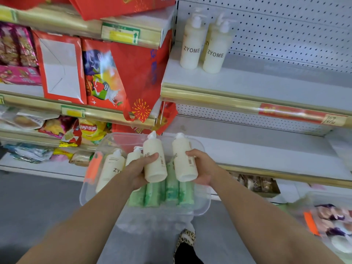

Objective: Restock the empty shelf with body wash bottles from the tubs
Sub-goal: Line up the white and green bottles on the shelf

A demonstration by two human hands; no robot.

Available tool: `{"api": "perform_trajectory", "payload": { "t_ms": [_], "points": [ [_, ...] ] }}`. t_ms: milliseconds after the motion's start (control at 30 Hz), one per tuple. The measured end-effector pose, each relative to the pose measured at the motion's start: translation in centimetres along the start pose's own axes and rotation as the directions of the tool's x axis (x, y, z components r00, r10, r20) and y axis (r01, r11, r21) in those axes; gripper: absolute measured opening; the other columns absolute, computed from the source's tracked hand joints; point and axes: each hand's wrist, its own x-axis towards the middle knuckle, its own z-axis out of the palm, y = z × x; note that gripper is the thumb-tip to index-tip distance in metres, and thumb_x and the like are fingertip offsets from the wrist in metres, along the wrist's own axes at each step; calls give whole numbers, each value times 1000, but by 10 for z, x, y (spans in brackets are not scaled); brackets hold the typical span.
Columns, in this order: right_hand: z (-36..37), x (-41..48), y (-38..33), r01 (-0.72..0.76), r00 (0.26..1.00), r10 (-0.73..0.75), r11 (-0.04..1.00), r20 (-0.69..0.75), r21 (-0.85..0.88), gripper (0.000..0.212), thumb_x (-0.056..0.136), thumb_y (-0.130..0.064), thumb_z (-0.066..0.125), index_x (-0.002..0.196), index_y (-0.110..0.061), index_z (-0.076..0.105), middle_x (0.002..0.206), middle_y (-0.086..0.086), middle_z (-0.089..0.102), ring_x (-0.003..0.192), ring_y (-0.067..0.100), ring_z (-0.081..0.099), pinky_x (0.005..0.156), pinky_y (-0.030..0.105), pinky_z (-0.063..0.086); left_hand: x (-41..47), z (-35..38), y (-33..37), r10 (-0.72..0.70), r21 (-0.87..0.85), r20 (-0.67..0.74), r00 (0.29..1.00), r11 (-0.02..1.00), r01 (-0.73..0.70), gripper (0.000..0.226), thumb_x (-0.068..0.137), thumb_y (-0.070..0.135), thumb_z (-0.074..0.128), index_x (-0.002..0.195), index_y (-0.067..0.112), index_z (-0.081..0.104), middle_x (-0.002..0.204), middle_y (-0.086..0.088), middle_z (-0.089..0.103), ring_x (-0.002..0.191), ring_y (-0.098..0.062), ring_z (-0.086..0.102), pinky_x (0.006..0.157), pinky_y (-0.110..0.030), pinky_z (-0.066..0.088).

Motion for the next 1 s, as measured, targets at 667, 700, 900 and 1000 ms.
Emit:
{"api": "perform_trajectory", "payload": {
  "t_ms": [667,700,900,1000],
  "points": [
    [69,-119,-91,536,842,-538,842,-31,-62,43,83,-29,73,120,-11,61,97,9,70,89,24,67,71,36,58,-71,115,74,384,88,357,851,893,-440,61,73,13,80,129,11,54,120,-16,67,103,-33,67,73,-47,59],
    [69,-123,-96,559,827,-561,827,-36,-66,36,87,-28,70,118,-12,61,97,10,69,89,24,66,73,37,56,-71,121,76,393,92,366,843,887,-453,51,77,13,76,124,11,57,116,-16,69,99,-30,68,75,-46,59],
    [61,-130,-135,645,764,-645,764,-26,3,43,87,-19,62,128,-8,56,110,18,65,95,32,64,80,44,54,-61,150,91,414,110,322,851,877,-468,62,70,30,81,126,17,57,116,-11,70,99,-28,67,67,-38,57],
    [50,-128,-158,658,752,-657,753,-59,-9,46,84,-23,73,125,-9,58,108,17,66,94,31,66,77,42,56,-52,168,101,432,86,290,854,877,-473,55,76,31,79,125,22,54,112,-9,68,93,-27,65,55,-33,54]
  ]
}}
